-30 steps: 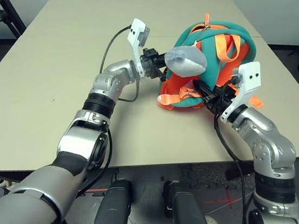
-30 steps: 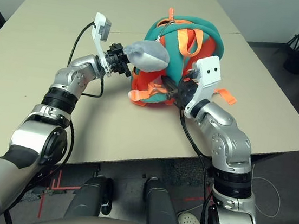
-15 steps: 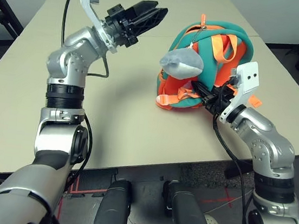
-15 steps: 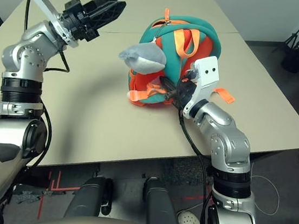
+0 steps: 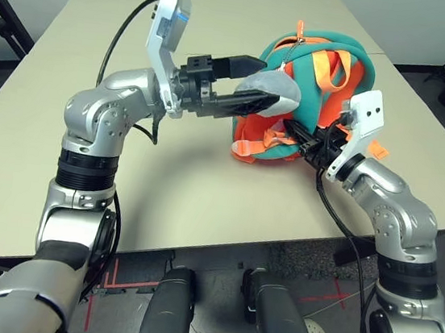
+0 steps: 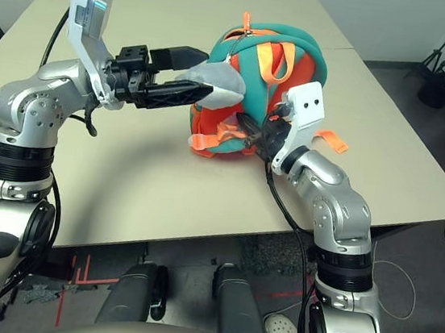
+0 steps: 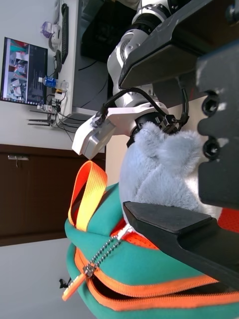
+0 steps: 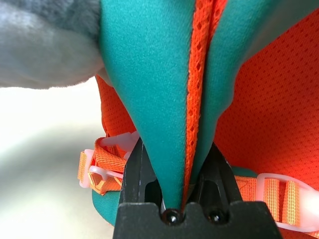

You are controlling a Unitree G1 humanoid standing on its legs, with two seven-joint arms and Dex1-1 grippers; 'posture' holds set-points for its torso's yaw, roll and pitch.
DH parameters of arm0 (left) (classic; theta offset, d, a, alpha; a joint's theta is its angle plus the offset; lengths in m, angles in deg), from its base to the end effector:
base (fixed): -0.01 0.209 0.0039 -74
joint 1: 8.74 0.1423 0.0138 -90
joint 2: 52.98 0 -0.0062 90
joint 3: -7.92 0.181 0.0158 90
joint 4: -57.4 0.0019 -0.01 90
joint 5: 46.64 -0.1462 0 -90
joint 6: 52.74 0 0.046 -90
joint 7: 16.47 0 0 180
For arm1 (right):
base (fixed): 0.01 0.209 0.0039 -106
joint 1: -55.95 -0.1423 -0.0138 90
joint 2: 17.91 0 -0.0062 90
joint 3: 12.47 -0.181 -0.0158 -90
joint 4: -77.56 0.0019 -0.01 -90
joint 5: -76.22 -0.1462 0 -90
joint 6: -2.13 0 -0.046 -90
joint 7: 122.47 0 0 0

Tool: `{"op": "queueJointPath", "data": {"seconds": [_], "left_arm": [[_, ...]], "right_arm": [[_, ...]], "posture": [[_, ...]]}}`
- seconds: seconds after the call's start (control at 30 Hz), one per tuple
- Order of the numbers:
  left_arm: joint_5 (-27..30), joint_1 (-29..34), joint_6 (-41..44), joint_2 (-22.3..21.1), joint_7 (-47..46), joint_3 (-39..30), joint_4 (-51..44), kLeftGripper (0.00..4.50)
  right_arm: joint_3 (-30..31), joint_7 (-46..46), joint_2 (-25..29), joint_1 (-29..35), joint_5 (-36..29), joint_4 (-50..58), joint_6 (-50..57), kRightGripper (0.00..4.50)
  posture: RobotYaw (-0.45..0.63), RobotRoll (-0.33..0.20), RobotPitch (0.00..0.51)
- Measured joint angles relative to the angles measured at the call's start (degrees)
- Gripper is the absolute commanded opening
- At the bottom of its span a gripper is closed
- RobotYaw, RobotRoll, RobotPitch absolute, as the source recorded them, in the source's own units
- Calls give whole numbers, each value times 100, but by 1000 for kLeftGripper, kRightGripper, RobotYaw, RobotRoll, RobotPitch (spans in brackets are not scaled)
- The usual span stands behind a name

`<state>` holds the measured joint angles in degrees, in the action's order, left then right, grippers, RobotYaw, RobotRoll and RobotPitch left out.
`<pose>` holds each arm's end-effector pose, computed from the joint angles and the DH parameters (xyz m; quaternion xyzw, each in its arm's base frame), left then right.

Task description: Put the pencil case into the backpack and zip it.

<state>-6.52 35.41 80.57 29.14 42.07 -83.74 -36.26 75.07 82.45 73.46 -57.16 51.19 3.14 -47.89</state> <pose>0.2969 0.1598 0.2457 -0.0401 -0.0554 -0.6526 0.7546 0.2597 -0.1689 0.1659 0.0316 0.0163 0.3231 0.9457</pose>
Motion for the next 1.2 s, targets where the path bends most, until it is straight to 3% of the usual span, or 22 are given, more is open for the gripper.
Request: {"op": "queueJointPath", "data": {"seconds": [0.13, 0.37, 0.6, 0.73, 0.87, 1.0, 1.07, 1.2], "left_arm": [[-370, 60, -265, -141, 1, 309, 32, 4500], [-1341, 103, -1313, -25, -214, 728, 687, 4500], [-1604, 105, -1807, 280, -266, 816, 911, 4500], [-1603, 109, -1877, 355, -260, 844, 923, 3586], [-1603, 112, -1943, 355, -255, 829, 994, 1982], [-1595, 109, -2002, 353, -239, 760, 1137, 800], [-1579, 88, -2010, 347, -210, 721, 1144, 497], [-1578, -56, -2052, 231, -138, 670, 1283, 427]], "right_arm": [[0, 2, -2, -11, 1, -9, 0, 558], [0, 1, -16, -13, 5, -11, 0, 558], [1, -4, -29, -14, 12, -11, -2, 558], [2, -5, -44, -14, 25, -11, -2, 558], [3, -5, -55, -9, 49, -10, -4, 558], [5, -5, -61, 6, 53, -8, -4, 558], [5, -5, -61, 7, 54, -7, -4, 558], [6, -5, -61, 7, 55, -6, -6, 558]], "posture": [[-136, 0, 98], [-138, 0, 101], [-142, 0, 98], [-146, 0, 97], [-153, 0, 97], [-154, 0, 98], [-153, 0, 97], [-151, 0, 98]]}}
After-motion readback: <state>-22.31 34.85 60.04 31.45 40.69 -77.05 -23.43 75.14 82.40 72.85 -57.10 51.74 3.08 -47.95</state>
